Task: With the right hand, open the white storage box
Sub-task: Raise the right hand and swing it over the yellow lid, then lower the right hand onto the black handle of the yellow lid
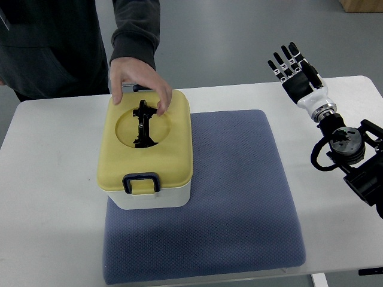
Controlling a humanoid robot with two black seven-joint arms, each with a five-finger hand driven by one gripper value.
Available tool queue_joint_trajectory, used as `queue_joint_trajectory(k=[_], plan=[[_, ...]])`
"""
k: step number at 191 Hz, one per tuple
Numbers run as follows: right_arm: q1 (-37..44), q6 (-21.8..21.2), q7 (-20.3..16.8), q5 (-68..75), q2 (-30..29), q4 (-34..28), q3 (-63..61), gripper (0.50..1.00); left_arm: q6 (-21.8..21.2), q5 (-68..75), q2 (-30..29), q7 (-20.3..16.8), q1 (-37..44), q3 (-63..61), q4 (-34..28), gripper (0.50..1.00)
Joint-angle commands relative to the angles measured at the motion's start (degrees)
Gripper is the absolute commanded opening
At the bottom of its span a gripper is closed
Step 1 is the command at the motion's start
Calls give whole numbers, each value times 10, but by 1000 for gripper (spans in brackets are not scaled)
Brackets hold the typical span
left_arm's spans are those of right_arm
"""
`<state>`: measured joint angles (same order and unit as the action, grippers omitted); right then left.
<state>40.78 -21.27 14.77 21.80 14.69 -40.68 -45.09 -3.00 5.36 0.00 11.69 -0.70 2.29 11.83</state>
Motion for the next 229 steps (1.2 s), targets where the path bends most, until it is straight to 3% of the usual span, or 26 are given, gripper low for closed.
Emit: queue_joint_trajectory(k=[1,67,107,133,150,151,189,215,229], plan=[[0,0,0,0,0,0,1,936,-1,0,0,0,0,1,-1,1000],[14,3,0,-71,8,-4,0,936,1,1,0,1,2,-4,3,1000],[98,2,-4,-303,38,-11,4,936,6,1,0,2,2,-4,4,1000],[183,-5,-3,-529,78,-31,72,936,7,2,0,2,2,-5,4,1000],[214,-11,-1,-576,89,-41,115,936,8,2,0,2,2,-5,5,1000],[260,-18,1,-624,104,-60,183,936,7,1,0,2,2,-5,8,1000],[424,-19,3,-738,136,-147,383,936,8,2,0,2,1,-5,14,1000],[529,-9,40,-829,122,-178,476,936,8,1,0,2,1,-3,25,1000],[562,18,62,-897,106,-194,502,936,8,1,0,2,1,-3,28,1000]])
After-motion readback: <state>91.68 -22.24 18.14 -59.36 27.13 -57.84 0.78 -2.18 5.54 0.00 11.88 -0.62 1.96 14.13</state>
